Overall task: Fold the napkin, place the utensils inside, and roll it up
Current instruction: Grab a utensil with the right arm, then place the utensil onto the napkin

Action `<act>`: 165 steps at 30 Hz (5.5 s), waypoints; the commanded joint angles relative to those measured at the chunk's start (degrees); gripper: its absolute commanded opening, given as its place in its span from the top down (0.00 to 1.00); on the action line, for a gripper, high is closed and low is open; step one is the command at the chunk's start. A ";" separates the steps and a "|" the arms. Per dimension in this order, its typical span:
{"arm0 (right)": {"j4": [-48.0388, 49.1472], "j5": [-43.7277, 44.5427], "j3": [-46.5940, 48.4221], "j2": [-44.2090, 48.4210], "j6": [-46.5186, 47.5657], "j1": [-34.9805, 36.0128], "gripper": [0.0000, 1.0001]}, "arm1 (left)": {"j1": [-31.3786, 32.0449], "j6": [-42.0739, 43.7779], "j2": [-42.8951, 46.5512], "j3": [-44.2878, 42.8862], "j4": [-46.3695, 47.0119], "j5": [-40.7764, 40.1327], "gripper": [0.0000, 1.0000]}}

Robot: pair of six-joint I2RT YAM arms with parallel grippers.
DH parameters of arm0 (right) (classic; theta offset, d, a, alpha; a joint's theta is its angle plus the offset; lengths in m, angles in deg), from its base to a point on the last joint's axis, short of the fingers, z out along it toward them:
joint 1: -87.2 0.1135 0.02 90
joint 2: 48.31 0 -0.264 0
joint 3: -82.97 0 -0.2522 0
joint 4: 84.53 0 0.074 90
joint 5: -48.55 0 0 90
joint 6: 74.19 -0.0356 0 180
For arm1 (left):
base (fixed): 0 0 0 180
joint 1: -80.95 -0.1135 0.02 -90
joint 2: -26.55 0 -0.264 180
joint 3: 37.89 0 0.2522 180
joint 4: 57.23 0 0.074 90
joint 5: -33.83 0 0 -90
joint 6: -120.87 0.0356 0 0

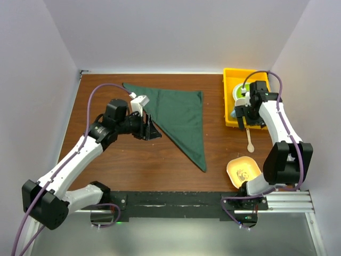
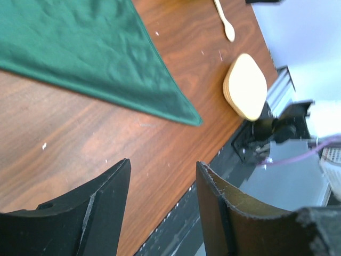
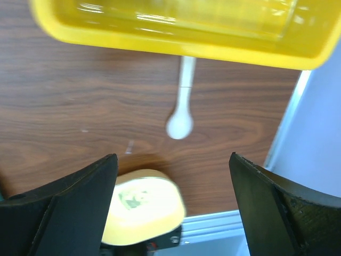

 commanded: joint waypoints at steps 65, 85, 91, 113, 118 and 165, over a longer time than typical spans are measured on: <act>12.21 -5.85 -18.62 3.23 15.30 -9.18 1.00 | -3.98 8.05 2.64 3.98 -5.44 3.60 0.45; 0.45 -1.27 -16.78 16.16 15.74 -1.31 1.00 | -5.21 5.59 1.85 4.95 0.53 5.70 0.40; -4.76 -5.84 -7.47 13.69 14.43 20.29 1.00 | -8.19 0.85 0.53 7.40 4.92 11.66 0.39; 7.03 -18.23 4.58 -3.00 42.99 58.06 1.00 | -12.95 -7.43 -10.10 11.28 15.57 20.91 0.30; 8.07 -18.67 4.50 -2.83 43.17 59.11 1.00 | -9.17 -7.69 -14.23 10.05 17.85 22.50 0.35; 2.02 -19.64 41.58 -42.72 13.55 43.03 1.00 | -23.58 1.46 -2.73 2.22 -13.79 -15.65 0.25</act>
